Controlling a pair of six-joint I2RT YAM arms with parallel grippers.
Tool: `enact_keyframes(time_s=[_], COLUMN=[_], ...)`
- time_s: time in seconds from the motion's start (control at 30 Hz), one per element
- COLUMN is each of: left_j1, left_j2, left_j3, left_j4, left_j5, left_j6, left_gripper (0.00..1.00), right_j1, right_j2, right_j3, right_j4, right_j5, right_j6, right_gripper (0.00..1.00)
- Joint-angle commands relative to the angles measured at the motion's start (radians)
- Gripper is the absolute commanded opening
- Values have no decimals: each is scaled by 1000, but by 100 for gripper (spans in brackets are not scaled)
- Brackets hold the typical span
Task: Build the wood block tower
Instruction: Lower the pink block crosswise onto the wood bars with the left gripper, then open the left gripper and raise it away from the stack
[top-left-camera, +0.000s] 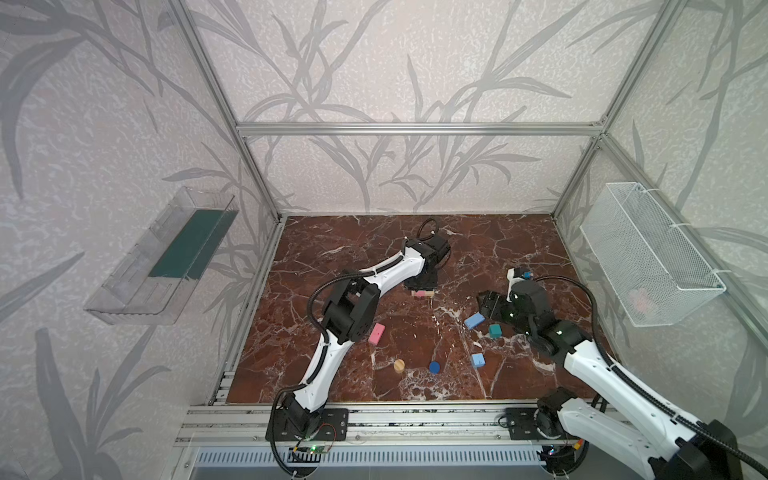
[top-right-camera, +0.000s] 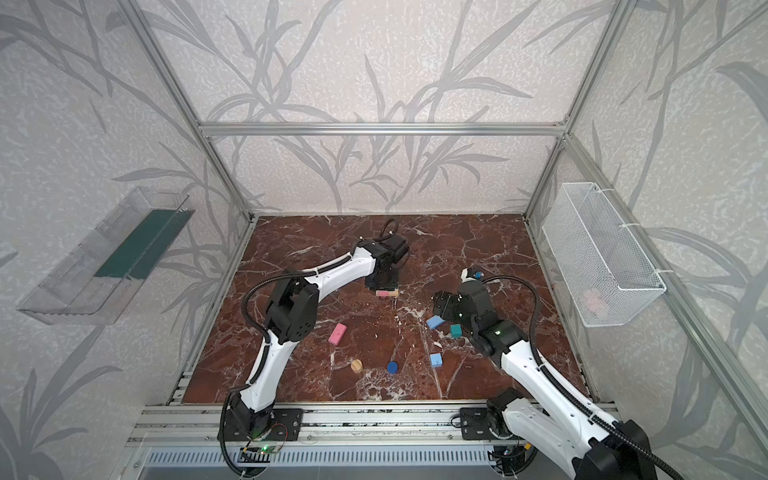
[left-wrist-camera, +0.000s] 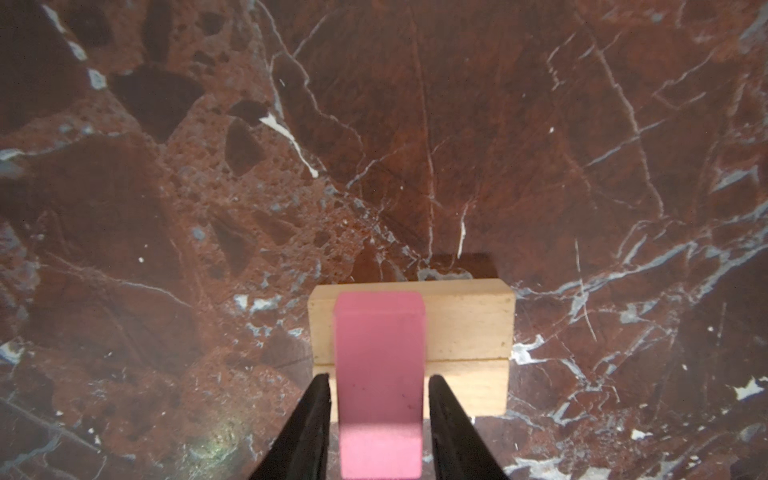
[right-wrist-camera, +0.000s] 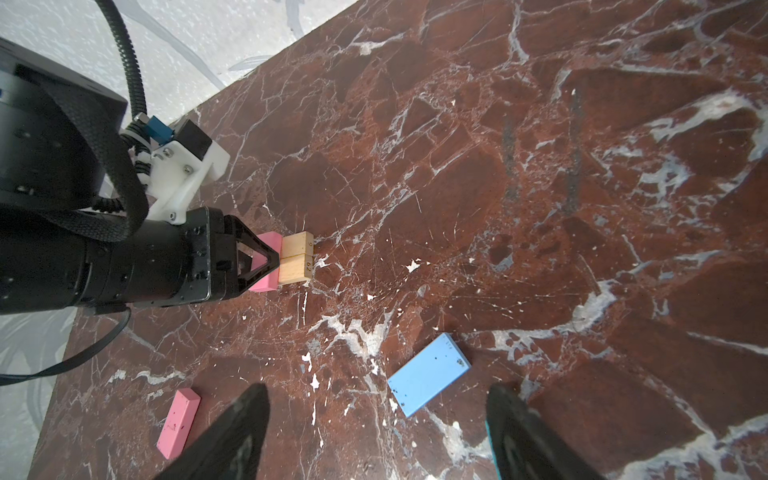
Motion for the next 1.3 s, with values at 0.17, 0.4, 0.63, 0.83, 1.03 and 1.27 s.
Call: enact_keyframes(time_s=[0.17, 0.4, 0.63, 0.83, 1.03, 1.27], left_j1=[-9, -17, -16, -9, 13, 51], left_j2=[-77, -179, -344, -517, -722, -906], left_j3=[9, -24, -139, -248, -459, -582], left_j4=[-40, -23, 69, 112, 278, 385], left_j5=[-33, -53, -101, -256, -293, -391], left_j6=[-13, 1, 26, 50, 88, 150], left_gripper=[47, 48, 48, 48, 48, 48], right_j1=[-5, -4, 10, 96, 220, 349], right_j2=[-11, -7, 27, 65, 180, 336], right_j3=[-11, -5, 30, 84, 158, 277], right_j4=[12, 18, 0, -7, 5, 3], right_j5=[-10, -29, -51, 1, 63, 110], right_j6=[3, 9, 14, 13, 24, 35], right_gripper=[82, 81, 79, 79, 78, 77])
